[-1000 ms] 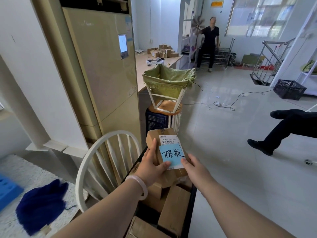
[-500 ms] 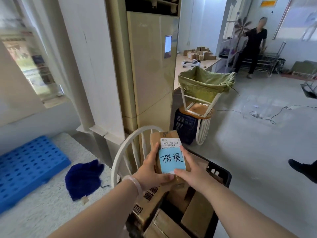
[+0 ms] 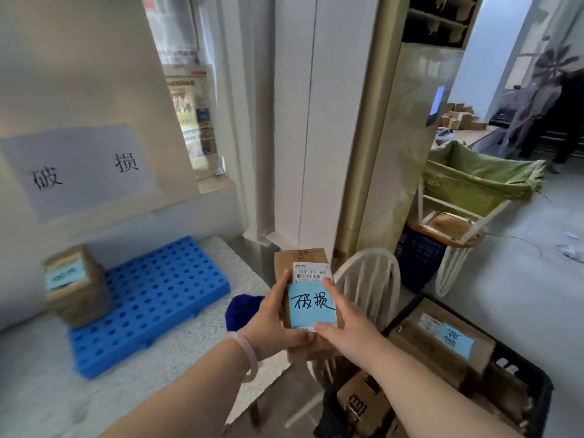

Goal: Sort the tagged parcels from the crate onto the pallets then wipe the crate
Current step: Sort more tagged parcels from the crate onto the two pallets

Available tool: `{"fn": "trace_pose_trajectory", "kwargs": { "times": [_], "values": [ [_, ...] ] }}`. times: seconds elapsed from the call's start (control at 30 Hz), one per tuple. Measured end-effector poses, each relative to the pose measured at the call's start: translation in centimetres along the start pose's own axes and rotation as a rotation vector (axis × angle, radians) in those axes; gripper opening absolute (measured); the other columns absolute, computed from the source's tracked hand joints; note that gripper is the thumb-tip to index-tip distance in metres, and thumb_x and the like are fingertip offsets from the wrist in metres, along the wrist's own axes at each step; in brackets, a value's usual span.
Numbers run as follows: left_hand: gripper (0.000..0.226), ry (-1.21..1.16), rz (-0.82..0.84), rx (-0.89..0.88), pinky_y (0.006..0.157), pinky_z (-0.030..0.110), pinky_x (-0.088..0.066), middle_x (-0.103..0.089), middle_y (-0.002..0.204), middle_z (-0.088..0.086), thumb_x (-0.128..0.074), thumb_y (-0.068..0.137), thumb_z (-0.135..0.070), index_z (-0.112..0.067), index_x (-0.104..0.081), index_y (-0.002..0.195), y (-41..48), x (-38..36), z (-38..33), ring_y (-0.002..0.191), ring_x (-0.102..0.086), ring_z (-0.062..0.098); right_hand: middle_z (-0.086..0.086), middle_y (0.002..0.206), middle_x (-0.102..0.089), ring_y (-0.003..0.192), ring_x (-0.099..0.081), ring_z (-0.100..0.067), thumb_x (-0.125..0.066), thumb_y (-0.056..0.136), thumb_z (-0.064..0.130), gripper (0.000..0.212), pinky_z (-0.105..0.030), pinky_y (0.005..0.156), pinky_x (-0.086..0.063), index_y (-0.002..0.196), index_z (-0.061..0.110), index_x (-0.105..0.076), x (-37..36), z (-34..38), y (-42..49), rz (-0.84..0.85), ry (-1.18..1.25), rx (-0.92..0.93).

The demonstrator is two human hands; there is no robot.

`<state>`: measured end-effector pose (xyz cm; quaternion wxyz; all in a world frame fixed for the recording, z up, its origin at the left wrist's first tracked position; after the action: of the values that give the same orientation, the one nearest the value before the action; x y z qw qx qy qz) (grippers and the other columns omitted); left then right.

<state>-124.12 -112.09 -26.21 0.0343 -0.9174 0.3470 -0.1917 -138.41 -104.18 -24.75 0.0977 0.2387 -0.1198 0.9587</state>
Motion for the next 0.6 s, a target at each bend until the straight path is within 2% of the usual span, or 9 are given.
{"fn": "trace_pose_trajectory", "kwargs": {
  "times": [0.07,0.2,0.27,0.33,0.43,0.53,0.6],
  "values": [
    [0.116,0.001,-0.037,0.008,0.1,0.041,-0.052,-0.036,0.141,-0.012,-0.088,0.062,-0.033,-0.07,-0.005,0.134,-1.2,3.5,1.3,0.13,-0.046,0.018,0.008,0.132,-0.038,0.117,-0.047,-0.009,-0.067,0.091,0.03,0.085,-0.027,0.094,-0.049,0.147,0.058,-0.011,-3.5,1.9,1.4,0.028,-0.008,0.018],
    [0.117,0.029,-0.118,0.014,0.105,0.041,-0.048,-0.029,0.138,-0.014,-0.085,0.071,-0.029,-0.052,-0.001,0.149,-3.4,10.0,4.0,0.132,-0.04,0.016,0.009,0.129,-0.036,0.116,-0.047,-0.007,-0.069,0.088,0.035,0.087,-0.028,0.095,-0.051,0.147,0.058,-0.009,-10.1,5.4,4.0,0.08,-0.044,0.08],
    [0.121,0.041,-0.166,0.03,0.107,0.043,-0.046,-0.027,0.14,-0.012,-0.084,0.065,-0.038,-0.052,0.0,0.15,-4.8,13.4,5.6,0.134,-0.037,0.017,0.01,0.131,-0.035,0.118,-0.047,-0.01,-0.069,0.087,0.038,0.088,-0.03,0.089,-0.055,0.146,0.061,-0.008,-13.4,6.8,5.3,0.119,-0.047,0.1],
    [0.123,0.054,-0.211,0.051,0.109,0.043,-0.043,-0.026,0.142,-0.011,-0.082,0.059,-0.045,-0.053,0.002,0.149,-6.1,16.5,7.4,0.136,-0.035,0.016,0.01,0.133,-0.036,0.116,-0.049,-0.01,-0.069,0.088,0.037,0.087,-0.026,0.081,-0.057,0.145,0.063,-0.009,-17.0,8.1,6.2,0.173,-0.019,0.098],
    [0.125,0.044,-0.267,0.084,0.111,0.044,-0.041,-0.024,0.143,-0.014,-0.083,0.056,-0.051,-0.058,0.004,0.145,-8.0,20.4,10.0,0.137,-0.034,0.016,0.007,0.135,-0.037,0.115,-0.051,-0.006,-0.072,0.086,0.036,0.086,-0.026,0.092,-0.053,0.142,0.065,-0.013,-21.5,10.0,7.6,0.221,0.009,0.115],
    [0.125,0.01,-0.337,0.114,0.111,0.044,-0.042,-0.025,0.148,-0.01,-0.082,0.05,-0.056,-0.061,0.004,0.14,-9.6,23.4,12.4,0.138,-0.035,0.016,0.007,0.133,-0.036,0.113,-0.047,-0.002,-0.069,0.089,0.035,0.085,-0.013,0.083,-0.046,0.147,0.057,-0.011,-25.1,11.9,8.4,0.29,-0.045,0.144],
    [0.124,0.001,-0.382,0.132,0.113,0.042,-0.038,-0.025,0.146,-0.008,-0.084,0.057,-0.048,-0.055,0.004,0.144,-10.4,25.0,13.4,0.139,-0.032,0.015,0.008,0.135,-0.036,0.115,-0.047,-0.004,-0.069,0.088,0.038,0.086,-0.018,0.091,-0.047,0.148,0.057,-0.011,-27.0,12.5,9.2,0.315,-0.069,0.151]
  ]
}}
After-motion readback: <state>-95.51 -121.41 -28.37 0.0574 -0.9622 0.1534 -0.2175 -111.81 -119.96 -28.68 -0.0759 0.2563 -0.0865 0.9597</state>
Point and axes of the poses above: each hand's wrist, its own y-axis towards the middle knuckle, its own x-axis out of the back of the hand, z = x × y, the point moved 7 cm from there along y, towards the middle knuckle
